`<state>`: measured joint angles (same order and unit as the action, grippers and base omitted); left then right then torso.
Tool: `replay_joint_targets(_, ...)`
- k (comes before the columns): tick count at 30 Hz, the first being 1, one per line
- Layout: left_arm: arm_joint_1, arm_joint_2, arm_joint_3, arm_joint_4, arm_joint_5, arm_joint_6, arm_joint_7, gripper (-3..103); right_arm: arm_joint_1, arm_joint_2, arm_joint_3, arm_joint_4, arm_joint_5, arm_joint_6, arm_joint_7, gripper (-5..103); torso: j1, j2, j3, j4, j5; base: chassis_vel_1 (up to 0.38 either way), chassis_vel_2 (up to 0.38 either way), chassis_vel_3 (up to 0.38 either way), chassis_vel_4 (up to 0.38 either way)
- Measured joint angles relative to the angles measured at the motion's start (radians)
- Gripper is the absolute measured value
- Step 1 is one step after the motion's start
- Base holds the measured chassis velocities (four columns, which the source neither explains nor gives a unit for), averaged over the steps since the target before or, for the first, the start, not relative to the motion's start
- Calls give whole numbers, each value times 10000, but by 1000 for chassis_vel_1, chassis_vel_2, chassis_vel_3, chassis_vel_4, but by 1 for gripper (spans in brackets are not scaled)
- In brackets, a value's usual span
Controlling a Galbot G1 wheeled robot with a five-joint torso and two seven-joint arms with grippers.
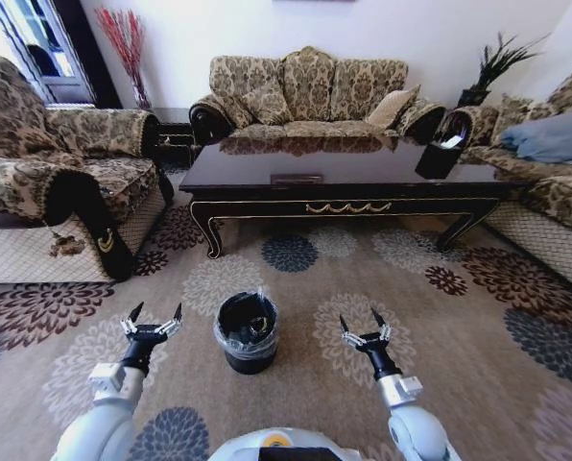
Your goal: Move to the front of the table and pick up the trash from the floor, then place it into the trash bin.
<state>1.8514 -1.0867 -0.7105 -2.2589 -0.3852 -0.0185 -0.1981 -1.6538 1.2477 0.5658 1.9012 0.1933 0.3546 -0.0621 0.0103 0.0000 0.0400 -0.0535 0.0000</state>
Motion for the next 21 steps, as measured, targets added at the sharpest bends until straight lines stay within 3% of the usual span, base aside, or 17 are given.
replay_joint_targets(6,319,-118,72,-80,343,-324,88,100,-21,-1,65,41,260,59,-431,100,0,0,0,1,-1,0,0,0,0)
replay_joint_targets(21,365,-118,108,-120,286,-324,86,100,2,-13,128,72,210,26,-476,100,0,0,0,2,0,0,0,0,0)
